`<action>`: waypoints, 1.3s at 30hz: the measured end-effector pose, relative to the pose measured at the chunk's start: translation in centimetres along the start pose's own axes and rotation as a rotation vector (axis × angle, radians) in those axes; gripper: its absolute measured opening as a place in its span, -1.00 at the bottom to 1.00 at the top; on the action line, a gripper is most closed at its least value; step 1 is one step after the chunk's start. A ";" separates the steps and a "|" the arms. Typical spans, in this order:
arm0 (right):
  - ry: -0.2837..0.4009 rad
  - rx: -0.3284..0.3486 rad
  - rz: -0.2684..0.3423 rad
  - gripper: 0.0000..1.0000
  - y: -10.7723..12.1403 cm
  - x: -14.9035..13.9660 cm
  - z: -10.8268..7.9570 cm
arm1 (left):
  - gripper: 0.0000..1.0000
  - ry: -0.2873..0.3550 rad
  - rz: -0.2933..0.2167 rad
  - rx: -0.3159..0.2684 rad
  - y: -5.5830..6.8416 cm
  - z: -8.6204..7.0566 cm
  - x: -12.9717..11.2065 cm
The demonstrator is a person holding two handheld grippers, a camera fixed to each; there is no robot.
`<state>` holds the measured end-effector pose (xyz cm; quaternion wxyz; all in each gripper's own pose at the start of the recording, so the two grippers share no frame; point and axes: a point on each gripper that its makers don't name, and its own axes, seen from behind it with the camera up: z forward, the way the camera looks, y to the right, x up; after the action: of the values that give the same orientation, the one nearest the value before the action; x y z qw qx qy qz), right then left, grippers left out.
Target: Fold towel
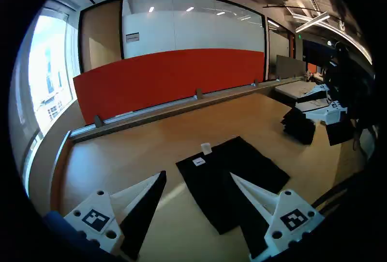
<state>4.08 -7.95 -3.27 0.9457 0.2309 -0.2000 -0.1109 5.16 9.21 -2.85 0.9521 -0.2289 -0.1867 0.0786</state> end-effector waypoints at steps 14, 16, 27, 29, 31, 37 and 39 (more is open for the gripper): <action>-0.085 0.046 -0.035 1.00 -2.0 -4.9 1.4 | 0.72 -0.073 0.024 -0.023 1.6 1.4 -5.2; -0.099 0.051 -0.042 1.00 -2.3 -5.8 1.6 | 0.72 -0.084 0.026 -0.030 2.0 1.7 -6.0; -0.171 0.076 -0.051 1.00 -3.9 -10.5 2.8 | 0.73 -0.161 0.035 -0.060 3.2 3.4 -10.5; -0.186 0.083 -0.053 1.00 -4.1 -11.4 3.0 | 0.73 -0.179 0.037 -0.064 3.2 3.6 -11.4; -0.202 0.089 -0.053 1.00 -4.4 -12.3 3.1 | 0.73 -0.197 0.040 -0.070 3.4 3.9 -12.3; -0.246 0.106 -0.049 1.00 -5.3 -14.8 3.4 | 0.73 -0.249 0.040 -0.089 3.9 4.6 -14.7; -0.260 0.113 -0.046 1.00 -5.6 -15.6 3.5 | 0.73 -0.264 0.039 -0.093 4.1 4.8 -15.5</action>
<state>-12.05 -9.50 -8.18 0.8946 0.2719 -0.3213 -0.1503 -11.17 11.13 -5.73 0.9060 -0.2643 -0.3091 0.1177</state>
